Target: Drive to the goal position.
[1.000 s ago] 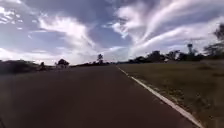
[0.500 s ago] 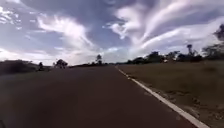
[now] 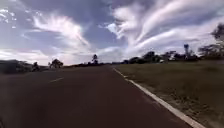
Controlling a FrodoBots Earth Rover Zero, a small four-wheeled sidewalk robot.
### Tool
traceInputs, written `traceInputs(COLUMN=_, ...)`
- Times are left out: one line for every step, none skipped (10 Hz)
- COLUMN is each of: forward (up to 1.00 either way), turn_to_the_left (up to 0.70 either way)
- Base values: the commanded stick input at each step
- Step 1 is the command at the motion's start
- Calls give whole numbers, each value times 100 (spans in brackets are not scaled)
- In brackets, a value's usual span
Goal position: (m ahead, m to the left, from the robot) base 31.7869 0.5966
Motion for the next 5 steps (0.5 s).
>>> traceInputs(forward=100, turn_to_the_left=0)
traceInputs(forward=100, turn_to_the_left=0)
traceInputs(forward=100, turn_to_the_left=0)
traceInputs(forward=100, turn_to_the_left=0)
traceInputs(forward=100, turn_to_the_left=0)
